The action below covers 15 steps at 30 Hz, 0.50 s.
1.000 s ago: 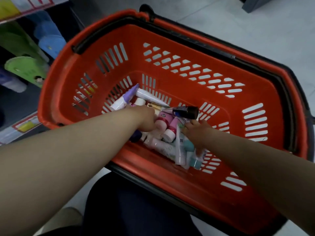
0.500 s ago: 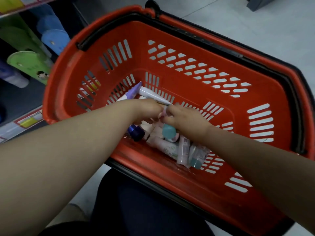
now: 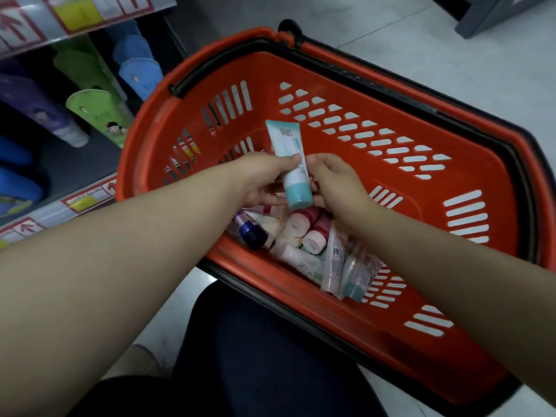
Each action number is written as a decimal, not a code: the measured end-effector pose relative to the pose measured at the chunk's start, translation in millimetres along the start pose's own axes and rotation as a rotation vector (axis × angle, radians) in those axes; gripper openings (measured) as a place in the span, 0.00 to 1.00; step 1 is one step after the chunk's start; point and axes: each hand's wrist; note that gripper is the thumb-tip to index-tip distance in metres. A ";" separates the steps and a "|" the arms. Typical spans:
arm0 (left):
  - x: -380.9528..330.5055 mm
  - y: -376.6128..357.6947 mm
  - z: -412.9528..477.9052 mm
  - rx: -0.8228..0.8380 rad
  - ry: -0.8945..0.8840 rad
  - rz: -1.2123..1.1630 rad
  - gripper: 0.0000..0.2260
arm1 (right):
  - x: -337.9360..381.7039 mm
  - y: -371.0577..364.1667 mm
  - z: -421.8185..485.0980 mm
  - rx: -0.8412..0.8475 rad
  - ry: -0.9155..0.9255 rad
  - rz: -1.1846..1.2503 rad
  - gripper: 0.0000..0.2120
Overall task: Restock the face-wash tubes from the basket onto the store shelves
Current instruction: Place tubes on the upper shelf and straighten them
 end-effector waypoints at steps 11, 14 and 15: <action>-22.1 51.1 -93.3 -0.151 -0.249 -0.091 0.09 | 79.6 -44.3 -36.5 0.288 0.008 0.088 0.13; -36.0 66.4 -125.6 -0.210 -0.345 -0.107 0.06 | 108.7 -65.1 -48.6 0.340 0.055 0.121 0.13; -41.9 72.3 -136.3 -0.226 -0.376 -0.112 0.05 | 120.1 -71.6 -52.1 0.354 0.082 0.127 0.12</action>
Point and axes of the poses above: each hand's wrist, its own z-axis towards the middle knuckle, its own y-axis out of the back of the hand, x = y × z, and after that the axes turned 10 degrees about z, right-handed
